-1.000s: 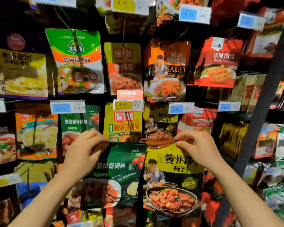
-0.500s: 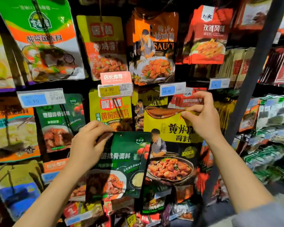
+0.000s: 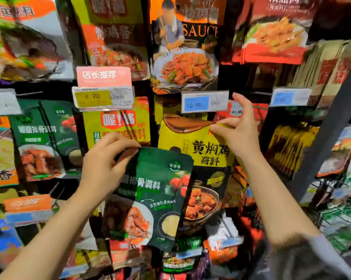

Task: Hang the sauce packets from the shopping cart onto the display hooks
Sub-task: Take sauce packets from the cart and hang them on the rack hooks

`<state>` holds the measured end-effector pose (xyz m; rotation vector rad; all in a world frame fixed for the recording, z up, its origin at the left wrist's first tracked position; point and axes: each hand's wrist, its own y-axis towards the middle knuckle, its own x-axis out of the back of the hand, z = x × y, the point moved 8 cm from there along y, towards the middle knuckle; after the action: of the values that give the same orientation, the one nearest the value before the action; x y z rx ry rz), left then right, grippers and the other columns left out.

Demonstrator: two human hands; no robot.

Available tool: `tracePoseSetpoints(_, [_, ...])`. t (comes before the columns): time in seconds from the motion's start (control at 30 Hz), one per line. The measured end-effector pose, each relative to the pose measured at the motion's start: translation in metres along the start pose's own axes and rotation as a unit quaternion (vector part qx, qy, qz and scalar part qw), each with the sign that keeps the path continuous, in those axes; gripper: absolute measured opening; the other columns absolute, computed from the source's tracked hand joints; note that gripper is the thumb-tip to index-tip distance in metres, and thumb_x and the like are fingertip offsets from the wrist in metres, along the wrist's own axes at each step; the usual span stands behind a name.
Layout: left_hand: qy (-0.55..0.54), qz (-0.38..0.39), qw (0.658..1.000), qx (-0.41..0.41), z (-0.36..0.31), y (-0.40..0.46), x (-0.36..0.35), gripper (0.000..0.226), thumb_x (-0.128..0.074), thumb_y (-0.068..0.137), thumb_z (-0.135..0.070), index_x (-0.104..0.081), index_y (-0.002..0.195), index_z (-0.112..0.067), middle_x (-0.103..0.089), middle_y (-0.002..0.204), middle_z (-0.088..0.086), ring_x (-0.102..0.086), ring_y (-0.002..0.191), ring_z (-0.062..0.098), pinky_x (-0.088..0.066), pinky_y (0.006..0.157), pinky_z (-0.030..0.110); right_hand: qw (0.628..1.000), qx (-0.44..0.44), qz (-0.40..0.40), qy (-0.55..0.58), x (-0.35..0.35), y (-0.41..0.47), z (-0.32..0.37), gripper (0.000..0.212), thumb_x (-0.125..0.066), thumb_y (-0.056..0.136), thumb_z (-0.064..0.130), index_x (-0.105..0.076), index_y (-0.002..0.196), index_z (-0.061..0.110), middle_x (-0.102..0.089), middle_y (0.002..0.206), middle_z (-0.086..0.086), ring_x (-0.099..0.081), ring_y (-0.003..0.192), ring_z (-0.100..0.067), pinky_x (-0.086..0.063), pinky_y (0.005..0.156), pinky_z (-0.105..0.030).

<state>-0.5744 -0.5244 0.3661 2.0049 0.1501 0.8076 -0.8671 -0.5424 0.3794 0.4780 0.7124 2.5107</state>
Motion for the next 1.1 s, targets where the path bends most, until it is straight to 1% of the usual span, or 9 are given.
tracePoseSetpoints(0.17, [0.042,-0.023,0.999,0.026,-0.014,0.005,-0.015,0.022,-0.057,0.077,-0.011,-0.071,0.094,-0.009,-0.055,0.087,-0.011,-0.053,0.088,0.011,-0.042,0.078,0.029,0.995,0.021,0.059,0.072,-0.012,0.03,-0.015,0.088,-0.076,0.07,-0.001,-0.03,0.137,0.032,-0.07,0.077,0.0,-0.069,0.071,-0.02,-0.057,0.073,-0.042])
tracePoseSetpoints(0.3, [0.075,-0.036,0.996,0.044,-0.027,0.007,-0.015,0.021,-0.057,0.079,-0.01,-0.071,0.095,-0.006,-0.058,0.091,0.001,-0.054,0.089,0.013,-0.041,0.079,0.025,0.988,0.07,0.092,0.102,-0.016,0.045,-0.009,0.086,-0.071,0.072,-0.007,-0.028,0.139,0.025,-0.068,0.078,0.003,-0.061,0.054,-0.002,-0.045,0.051,-0.022])
tracePoseSetpoints(0.43, [0.112,-0.045,0.992,0.046,-0.037,0.007,-0.016,0.023,-0.056,0.08,-0.01,-0.07,0.096,-0.004,-0.058,0.093,0.003,-0.053,0.087,0.014,-0.041,0.077,0.027,0.973,0.109,0.133,0.151,-0.021,0.051,-0.004,0.09,-0.07,0.071,-0.01,-0.022,0.142,0.019,-0.068,0.105,-0.013,-0.066,0.071,-0.007,-0.045,0.052,-0.015])
tracePoseSetpoints(0.57, [0.131,-0.062,0.988,0.048,-0.043,0.009,-0.018,0.024,-0.056,0.078,-0.008,-0.07,0.097,-0.003,-0.055,0.092,0.0,-0.048,0.085,0.006,-0.035,0.075,0.018,0.966,0.146,0.135,0.166,-0.02,0.059,0.0,0.091,-0.071,0.07,-0.011,-0.022,0.143,0.015,-0.068,0.101,-0.002,-0.069,0.076,-0.012,-0.046,0.051,-0.019])
tracePoseSetpoints(0.67, [0.137,-0.076,0.986,0.056,-0.044,0.01,-0.019,0.023,-0.057,0.08,-0.01,-0.071,0.097,-0.004,-0.054,0.092,-0.001,-0.047,0.085,0.004,-0.036,0.075,0.018,0.962,0.171,0.141,0.162,-0.02,0.062,0.009,0.088,-0.074,0.071,-0.006,-0.024,0.141,0.015,-0.059,0.12,0.002,-0.069,0.078,-0.008,-0.048,0.055,-0.017])
tracePoseSetpoints(0.77, [0.135,-0.081,0.985,0.065,-0.039,0.013,-0.024,0.019,-0.06,0.082,-0.013,-0.071,0.095,-0.007,-0.057,0.091,0.0,-0.053,0.084,0.012,-0.037,0.073,0.02,0.955,0.202,0.154,0.15,-0.021,0.062,0.015,0.085,-0.07,0.072,-0.009,-0.025,0.141,0.013,-0.049,0.133,0.0,-0.069,0.079,-0.007,-0.043,0.05,-0.013])
tracePoseSetpoints(0.97, [0.138,-0.096,0.983,0.068,-0.036,0.01,-0.021,0.015,-0.063,0.084,-0.007,-0.071,0.097,-0.008,-0.057,0.093,-0.001,-0.051,0.084,0.008,-0.04,0.074,0.019,0.947,0.231,0.15,0.164,-0.024,0.062,0.015,0.074,-0.069,0.076,-0.007,-0.033,0.137,0.013,-0.047,0.12,0.03,-0.068,0.079,-0.006,-0.047,0.052,-0.018])
tracePoseSetpoints(1.03, [0.141,-0.105,0.982,0.074,-0.034,0.009,-0.016,0.015,-0.063,0.085,-0.005,-0.071,0.098,-0.008,-0.058,0.094,0.0,-0.052,0.086,0.009,-0.042,0.075,0.023,0.951,0.236,0.144,0.137,-0.031,0.066,0.01,0.073,-0.071,0.076,-0.003,-0.034,0.137,0.011,-0.05,0.113,0.04,-0.068,0.082,-0.006,-0.055,0.06,-0.027])
tracePoseSetpoints(1.1, [0.142,-0.104,0.981,0.077,-0.034,0.008,-0.014,0.016,-0.063,0.084,-0.005,-0.071,0.098,-0.007,-0.058,0.094,0.001,-0.051,0.086,0.009,-0.042,0.074,0.024,0.956,0.225,0.148,0.116,-0.035,0.07,0.003,0.074,-0.074,0.075,-0.001,-0.034,0.137,0.008,-0.054,0.11,0.036,-0.067,0.086,-0.004,-0.058,0.069,-0.037])
